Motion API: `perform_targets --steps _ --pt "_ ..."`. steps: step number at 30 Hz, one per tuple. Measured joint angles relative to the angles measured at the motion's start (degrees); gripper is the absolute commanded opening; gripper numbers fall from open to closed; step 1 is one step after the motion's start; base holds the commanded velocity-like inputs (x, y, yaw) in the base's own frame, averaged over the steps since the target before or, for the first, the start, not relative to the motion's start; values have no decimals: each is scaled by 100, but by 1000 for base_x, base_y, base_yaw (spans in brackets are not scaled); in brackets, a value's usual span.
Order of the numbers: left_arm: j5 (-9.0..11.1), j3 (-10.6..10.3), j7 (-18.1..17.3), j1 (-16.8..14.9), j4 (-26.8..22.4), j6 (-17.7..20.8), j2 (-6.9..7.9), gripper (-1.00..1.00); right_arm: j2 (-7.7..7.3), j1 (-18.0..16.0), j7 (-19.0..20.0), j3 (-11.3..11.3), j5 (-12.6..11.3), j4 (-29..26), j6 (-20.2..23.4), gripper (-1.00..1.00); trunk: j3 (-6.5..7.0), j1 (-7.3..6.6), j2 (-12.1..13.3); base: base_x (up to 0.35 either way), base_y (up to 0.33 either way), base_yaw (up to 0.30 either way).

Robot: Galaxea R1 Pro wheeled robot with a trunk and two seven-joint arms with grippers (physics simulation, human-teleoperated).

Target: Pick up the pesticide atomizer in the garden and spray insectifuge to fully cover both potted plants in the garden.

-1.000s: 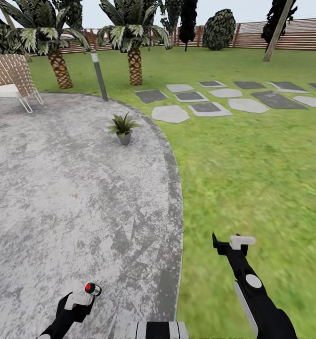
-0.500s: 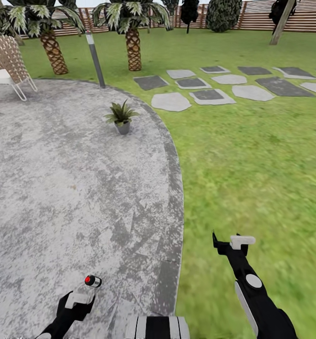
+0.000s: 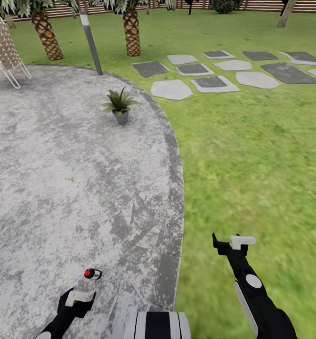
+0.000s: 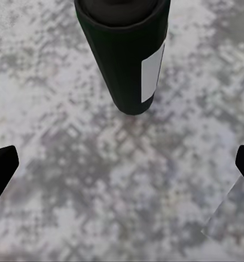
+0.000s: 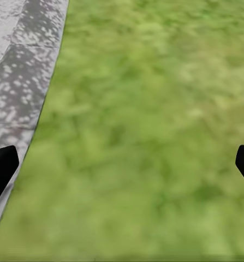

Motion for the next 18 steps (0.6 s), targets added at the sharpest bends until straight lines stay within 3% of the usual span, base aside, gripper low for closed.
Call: perform_targets --steps 18 --pt "30 16 1 7 4 -3 0 100 0 0 0 3 10 10 -1 100 -11 0 0 52 0 0"
